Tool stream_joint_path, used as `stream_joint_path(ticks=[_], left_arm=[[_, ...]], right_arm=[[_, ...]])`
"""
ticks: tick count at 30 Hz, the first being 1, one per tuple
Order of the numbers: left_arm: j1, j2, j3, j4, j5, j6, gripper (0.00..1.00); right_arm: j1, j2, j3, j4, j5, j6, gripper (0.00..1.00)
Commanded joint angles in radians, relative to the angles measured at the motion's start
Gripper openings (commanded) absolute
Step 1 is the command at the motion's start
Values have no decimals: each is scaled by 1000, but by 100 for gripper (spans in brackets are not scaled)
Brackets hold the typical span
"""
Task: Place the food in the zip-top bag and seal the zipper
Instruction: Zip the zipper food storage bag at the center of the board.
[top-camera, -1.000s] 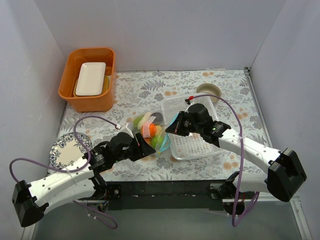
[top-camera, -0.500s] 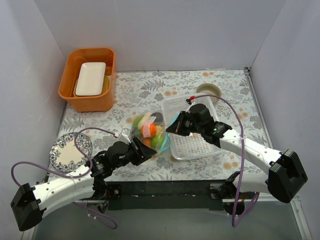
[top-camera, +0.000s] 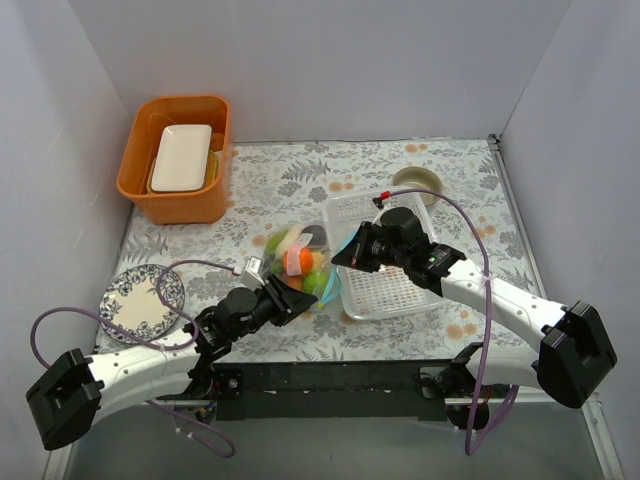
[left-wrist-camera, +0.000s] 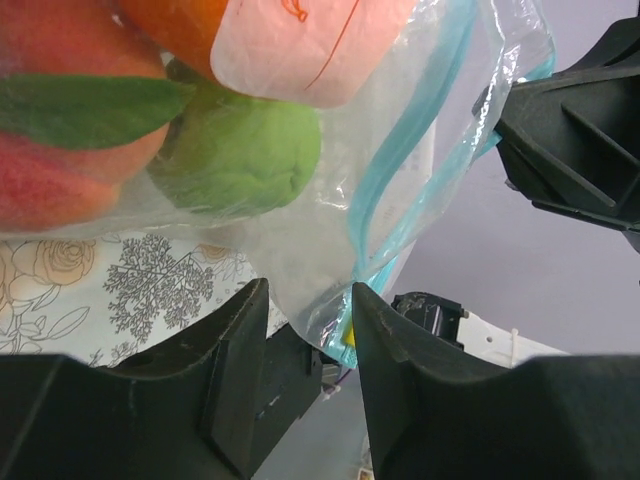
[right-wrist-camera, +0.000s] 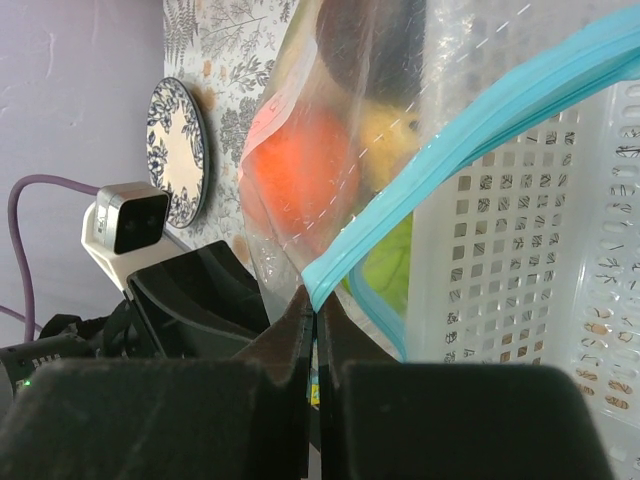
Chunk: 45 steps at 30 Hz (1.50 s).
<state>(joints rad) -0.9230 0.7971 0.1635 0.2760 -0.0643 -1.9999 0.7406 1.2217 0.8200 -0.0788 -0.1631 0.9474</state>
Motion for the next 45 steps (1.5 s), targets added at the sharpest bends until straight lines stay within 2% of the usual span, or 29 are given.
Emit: stream_joint_path(ticks=[1, 3, 4, 10, 13, 16, 17, 20, 21, 22, 25, 29, 34, 37, 45], left_arm=[[-7, 40, 27, 141, -38, -264, 36], [-7, 48, 25, 143, -38, -270, 30], [-5, 45, 25, 140, -37, -270, 23], [-5, -4, 37, 69, -51, -264, 0], [-5, -28, 53, 25, -61, -238, 0], [-5, -38, 73, -14, -65, -201, 0], [-5, -38, 76, -15, -62, -191, 0], [-5, -42, 88, -27, -60, -149, 0], [-5, -44, 91, -29, -60, -139, 0], [-7, -45, 94, -35, -61, -116, 0], [-5, -47, 110, -46, -60, -74, 0], [-7, -48, 128, -64, -57, -37, 0], [-5, -29, 159, -73, -54, 16, 0], [-8, -13, 166, -74, -48, 26, 0], [-10, -10, 149, -75, -38, 32, 0]], right_arm=[[-6, -28, 2, 16, -9, -2, 1], [-6, -28, 1, 11, -9, -4, 1], [-6, -31, 1, 10, -9, -6, 1], [-7, -22, 1, 7, -7, -10, 1], [-6, -22, 14, -13, 0, -27, 2], [-7, -31, 51, -88, 13, -71, 24], [-7, -39, 60, -113, 19, -88, 40], [-7, -85, 76, -225, 46, -87, 62], [-6, -120, 70, -242, 46, -81, 63], [-7, -140, 61, -252, 45, -75, 70], [-6, -217, 10, -270, 10, -10, 72], [26, -267, -70, -193, -82, 83, 72], [152, -231, -85, -116, -90, 183, 72], [195, -188, -84, -72, -76, 206, 66], [223, -110, -58, -19, -29, 209, 59]])
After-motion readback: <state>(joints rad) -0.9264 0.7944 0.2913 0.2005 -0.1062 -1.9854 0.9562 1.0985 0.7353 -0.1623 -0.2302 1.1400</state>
